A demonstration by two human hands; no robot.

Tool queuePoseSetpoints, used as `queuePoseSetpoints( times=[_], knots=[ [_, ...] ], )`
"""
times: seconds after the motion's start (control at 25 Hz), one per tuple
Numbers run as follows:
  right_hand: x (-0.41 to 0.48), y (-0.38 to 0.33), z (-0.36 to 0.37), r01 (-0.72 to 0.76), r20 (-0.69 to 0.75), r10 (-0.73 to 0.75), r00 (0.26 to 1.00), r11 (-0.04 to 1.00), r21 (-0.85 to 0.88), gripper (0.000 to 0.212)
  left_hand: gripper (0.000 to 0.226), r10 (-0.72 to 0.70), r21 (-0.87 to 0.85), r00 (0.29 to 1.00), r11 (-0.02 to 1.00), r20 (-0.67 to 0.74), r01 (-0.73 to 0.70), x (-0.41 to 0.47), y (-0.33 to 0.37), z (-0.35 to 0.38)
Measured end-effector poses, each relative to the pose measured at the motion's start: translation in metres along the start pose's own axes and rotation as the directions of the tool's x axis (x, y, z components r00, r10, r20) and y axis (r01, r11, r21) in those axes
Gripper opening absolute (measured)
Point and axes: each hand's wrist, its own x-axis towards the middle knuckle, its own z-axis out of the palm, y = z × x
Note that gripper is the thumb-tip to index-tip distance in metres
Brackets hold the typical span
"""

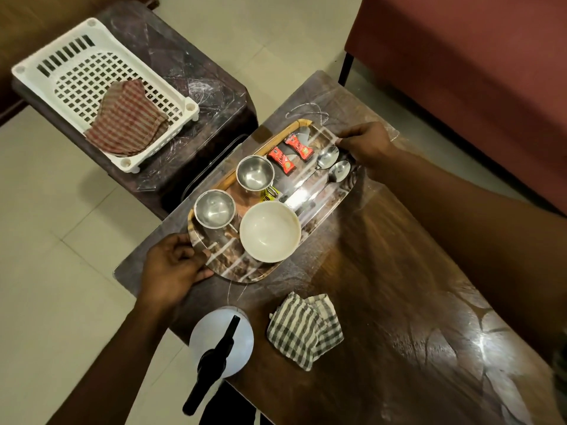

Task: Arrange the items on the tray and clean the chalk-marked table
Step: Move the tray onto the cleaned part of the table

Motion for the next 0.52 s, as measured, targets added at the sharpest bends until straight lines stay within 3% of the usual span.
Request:
queuePoseSetpoints(
  times=[0.32,0.52],
  knots=[
    [-0.038,0.011,-0.046,-0.05,-0.085,0.068,0.994,0.979,0.197,0.02,0.033,0.119,0.124,0.989,0.984,0.089,-0.13,-0.01,0.051,-0.005],
    [-0.121,0.028,-0.124,-0.095,-0.173,0.18,0.968,0.907,0.411,0.018,0.039,0.191,0.233,0.955,0.941,0.227,-0.244,-0.056,0.132,0.003]
  ],
)
